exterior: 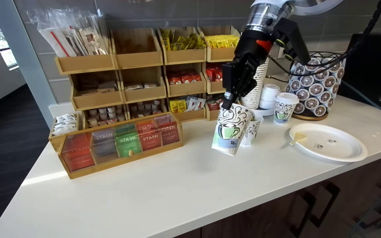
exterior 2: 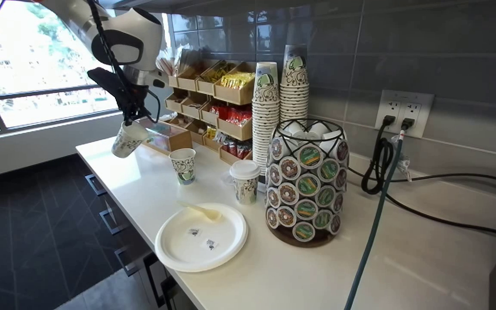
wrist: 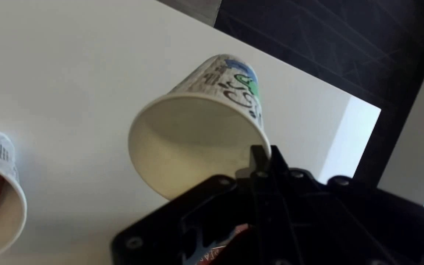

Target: Pick up the paper cup on the left and pour the contents into the open paper cup on the right

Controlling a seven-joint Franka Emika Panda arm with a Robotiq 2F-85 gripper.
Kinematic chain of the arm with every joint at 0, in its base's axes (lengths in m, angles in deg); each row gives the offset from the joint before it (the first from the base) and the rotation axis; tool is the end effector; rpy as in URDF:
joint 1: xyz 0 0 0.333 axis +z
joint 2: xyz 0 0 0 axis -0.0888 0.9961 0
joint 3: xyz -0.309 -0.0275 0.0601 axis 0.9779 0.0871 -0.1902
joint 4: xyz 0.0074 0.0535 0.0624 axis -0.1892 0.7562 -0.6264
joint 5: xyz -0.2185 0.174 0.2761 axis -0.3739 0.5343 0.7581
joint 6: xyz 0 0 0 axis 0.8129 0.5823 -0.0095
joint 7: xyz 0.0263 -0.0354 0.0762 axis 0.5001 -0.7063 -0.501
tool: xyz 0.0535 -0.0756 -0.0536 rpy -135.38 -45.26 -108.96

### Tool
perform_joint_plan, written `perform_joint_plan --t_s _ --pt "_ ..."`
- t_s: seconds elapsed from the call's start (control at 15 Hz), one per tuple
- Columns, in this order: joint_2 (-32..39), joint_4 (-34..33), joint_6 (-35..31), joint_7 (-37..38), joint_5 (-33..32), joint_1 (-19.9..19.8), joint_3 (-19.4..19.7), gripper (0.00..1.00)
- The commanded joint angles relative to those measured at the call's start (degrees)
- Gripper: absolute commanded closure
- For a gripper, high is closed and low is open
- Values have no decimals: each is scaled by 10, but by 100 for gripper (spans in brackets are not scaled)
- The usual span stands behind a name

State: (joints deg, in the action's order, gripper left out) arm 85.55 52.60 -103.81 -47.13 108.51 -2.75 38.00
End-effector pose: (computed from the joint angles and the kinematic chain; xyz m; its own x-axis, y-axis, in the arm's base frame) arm 0.5802 0.0644 0.4093 0.9962 -0.0770 0.0411 -0.0462 -0.8649 -0.4998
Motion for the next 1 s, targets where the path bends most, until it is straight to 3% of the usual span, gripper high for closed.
perform_joint_plan --t_s 0.0,0.33,0.67,0.73,0.93 --pt "-12 35 -96 -6 -74 22 -24 99" --pt "14 50 -227 0 -205 41 -44 99" --pt "61 64 -367 35 -394 58 -29 99" --pt "73 65 -395 53 -445 65 -18 99" --pt "107 53 -443 101 -585 141 79 99"
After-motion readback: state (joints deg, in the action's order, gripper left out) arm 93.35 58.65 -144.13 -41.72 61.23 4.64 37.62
